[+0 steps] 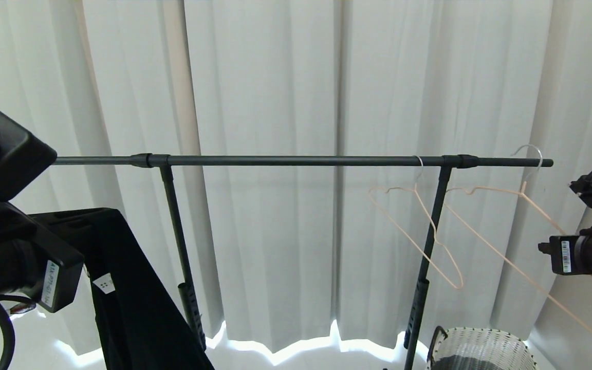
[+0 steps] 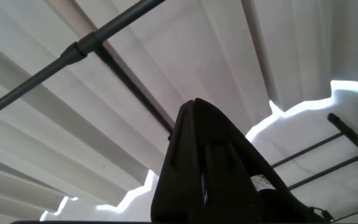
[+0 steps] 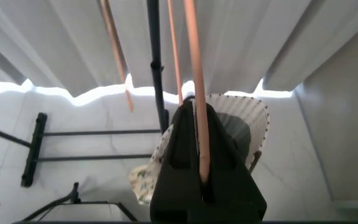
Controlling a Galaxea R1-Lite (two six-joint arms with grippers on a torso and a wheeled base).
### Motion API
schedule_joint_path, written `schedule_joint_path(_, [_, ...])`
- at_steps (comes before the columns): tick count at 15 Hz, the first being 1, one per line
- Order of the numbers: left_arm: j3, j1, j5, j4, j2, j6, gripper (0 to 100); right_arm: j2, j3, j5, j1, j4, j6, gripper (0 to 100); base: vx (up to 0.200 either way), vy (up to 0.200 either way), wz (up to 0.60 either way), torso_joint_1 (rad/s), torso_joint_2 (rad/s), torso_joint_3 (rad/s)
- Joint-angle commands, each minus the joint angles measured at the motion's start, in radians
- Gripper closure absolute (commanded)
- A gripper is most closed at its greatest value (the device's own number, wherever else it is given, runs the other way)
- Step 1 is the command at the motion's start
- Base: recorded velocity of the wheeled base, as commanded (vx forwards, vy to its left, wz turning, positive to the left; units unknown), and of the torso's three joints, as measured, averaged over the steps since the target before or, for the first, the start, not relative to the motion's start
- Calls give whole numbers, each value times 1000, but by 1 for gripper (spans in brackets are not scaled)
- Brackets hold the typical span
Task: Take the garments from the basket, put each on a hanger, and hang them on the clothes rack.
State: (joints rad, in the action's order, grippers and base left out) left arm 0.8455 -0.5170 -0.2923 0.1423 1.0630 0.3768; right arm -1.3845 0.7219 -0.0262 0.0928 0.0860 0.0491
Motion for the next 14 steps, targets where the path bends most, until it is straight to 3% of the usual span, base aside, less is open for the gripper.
schedule_joint_path(1, [-2, 2, -1, -1, 5, -1, 100, 55, -30, 0, 1, 1, 0, 100, -200, 0, 0, 2, 2, 2])
schedule_joint_path(5, [-33, 0, 2, -3, -1, -3, 100, 108, -47, 2, 5, 0, -3, 100, -200, 0, 0, 1, -2, 4])
schedule_joint_path(8, [-43, -1, 4, -1, 6, -3, 100, 162, -45, 26, 70, 6, -20, 100, 0, 0, 0, 0, 0, 0])
schedule_joint_path(11, [-42, -1, 4, -1, 52, -38, 100, 248, -50, 65, 257, 5, -14, 100, 0, 0, 0, 0, 0, 0])
schedule_joint_path(14, [-2, -5, -1, -4, 146, -165, 100, 317, -95, 66, 510, 5, -5, 100, 0, 0, 0, 0, 0, 0])
